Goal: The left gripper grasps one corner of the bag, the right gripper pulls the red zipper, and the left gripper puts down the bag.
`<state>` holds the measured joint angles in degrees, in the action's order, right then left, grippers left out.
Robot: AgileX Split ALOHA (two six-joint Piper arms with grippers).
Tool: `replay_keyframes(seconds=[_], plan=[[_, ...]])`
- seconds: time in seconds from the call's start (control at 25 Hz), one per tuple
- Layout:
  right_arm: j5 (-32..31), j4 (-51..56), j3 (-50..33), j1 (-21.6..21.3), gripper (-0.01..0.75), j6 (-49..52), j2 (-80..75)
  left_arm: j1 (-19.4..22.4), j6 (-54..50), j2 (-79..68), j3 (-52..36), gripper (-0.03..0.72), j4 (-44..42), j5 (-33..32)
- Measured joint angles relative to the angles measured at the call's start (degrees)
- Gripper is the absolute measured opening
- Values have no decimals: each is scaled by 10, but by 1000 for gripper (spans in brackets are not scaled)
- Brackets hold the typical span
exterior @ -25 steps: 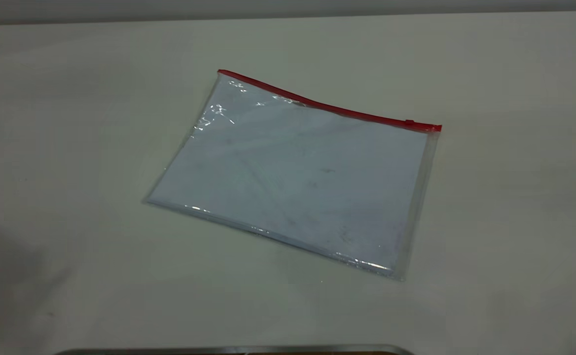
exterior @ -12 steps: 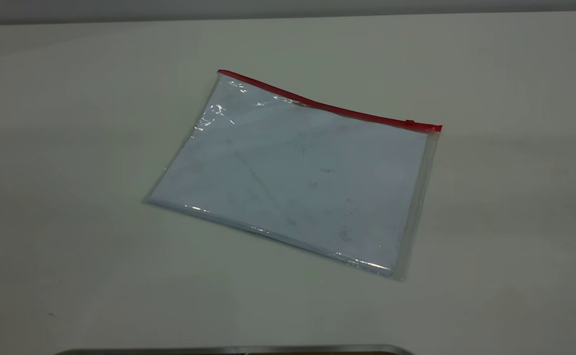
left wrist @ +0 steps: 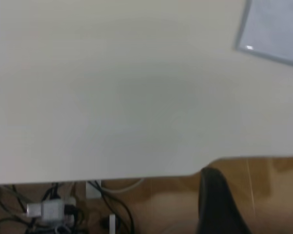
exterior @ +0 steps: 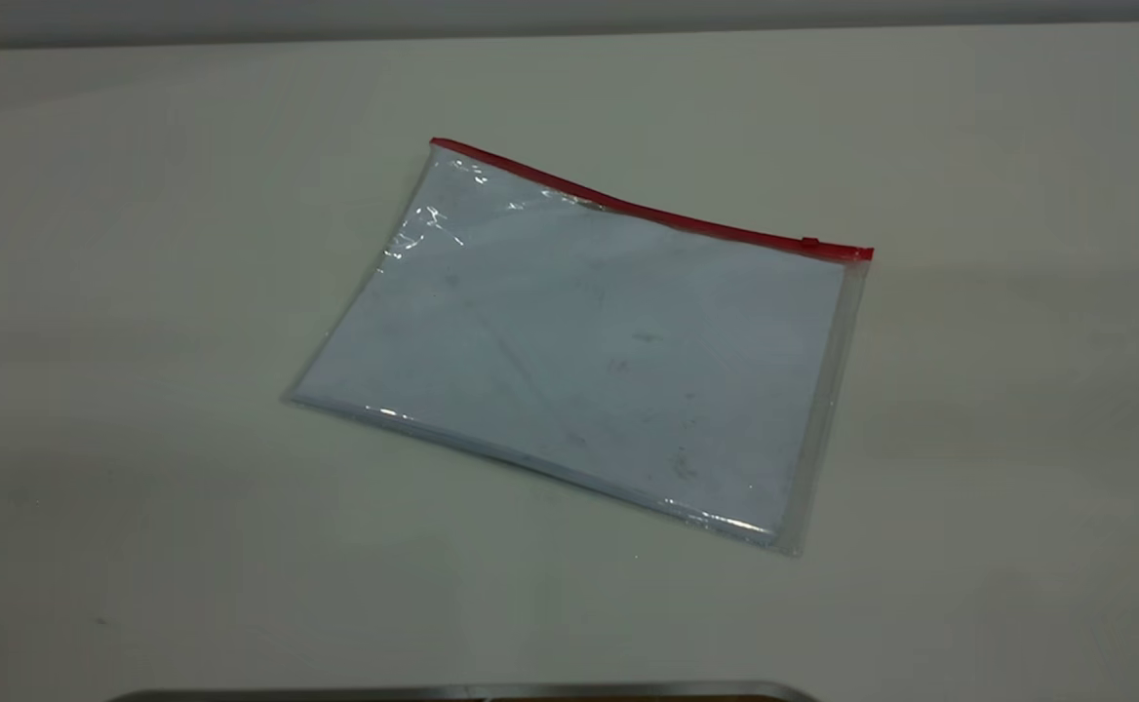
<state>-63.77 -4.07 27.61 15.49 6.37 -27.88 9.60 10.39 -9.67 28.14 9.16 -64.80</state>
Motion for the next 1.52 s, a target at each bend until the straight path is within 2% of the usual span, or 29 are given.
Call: replay_keyframes(seconds=[0.32,0.44,0.56,0.72,0.92,1.12,1.52], plan=[[0,0,0,-3,238,0,28,0,-4,30,0,467,-1,-2],[0,2,0,-37,238,0,86,0,-4,31,0,467,-1,-2],[-1,1,0,-91,238,0,167,0,-4,31,0,467,-1,-2],[-5,0,0,-128,238,0,271,-5,-5,31,0,467,-1,-2],[-9,1,0,-132,238,0,288,-46,-5,35,-1,467,-1,-3],[-9,1,0,-132,238,0,288,-50,-5,101,0,467,-1,-8],[-9,2,0,-132,238,-1,288,-50,-5,96,1,467,-1,-15]])
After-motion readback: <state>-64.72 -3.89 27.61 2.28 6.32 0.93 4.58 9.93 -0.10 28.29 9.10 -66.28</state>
